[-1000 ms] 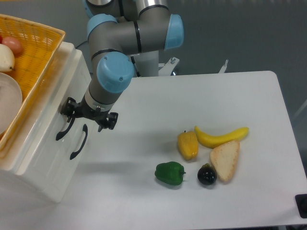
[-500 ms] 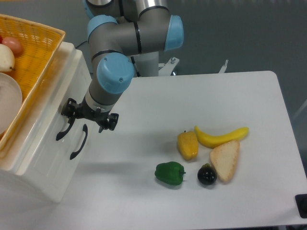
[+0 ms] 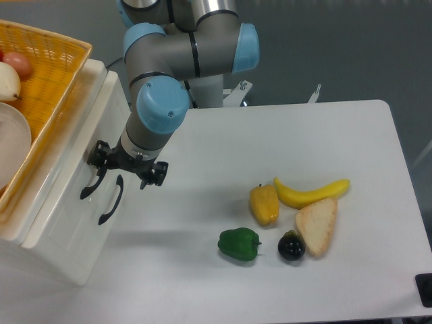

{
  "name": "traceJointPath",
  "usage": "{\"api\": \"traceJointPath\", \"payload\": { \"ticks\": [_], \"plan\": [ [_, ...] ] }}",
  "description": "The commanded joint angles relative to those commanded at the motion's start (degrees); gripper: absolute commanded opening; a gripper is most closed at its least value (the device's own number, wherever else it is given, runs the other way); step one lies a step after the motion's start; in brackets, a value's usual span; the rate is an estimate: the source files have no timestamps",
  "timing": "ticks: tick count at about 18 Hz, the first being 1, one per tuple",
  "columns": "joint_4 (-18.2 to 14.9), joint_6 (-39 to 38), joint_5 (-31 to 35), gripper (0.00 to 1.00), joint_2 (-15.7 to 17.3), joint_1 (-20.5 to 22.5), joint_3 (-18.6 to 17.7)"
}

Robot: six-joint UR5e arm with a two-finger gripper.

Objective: Slide open the top white drawer
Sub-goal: 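Pull the upper drawer handle outward, sliding the drawer open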

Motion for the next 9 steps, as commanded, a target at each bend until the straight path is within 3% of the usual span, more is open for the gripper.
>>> {"api": "traceJointPath", "payload": {
  "ticks": [9],
  "plan": [
    [0.1,1.5,0.0,1.00,-0.4,0.4,0.4]
  ]
}}
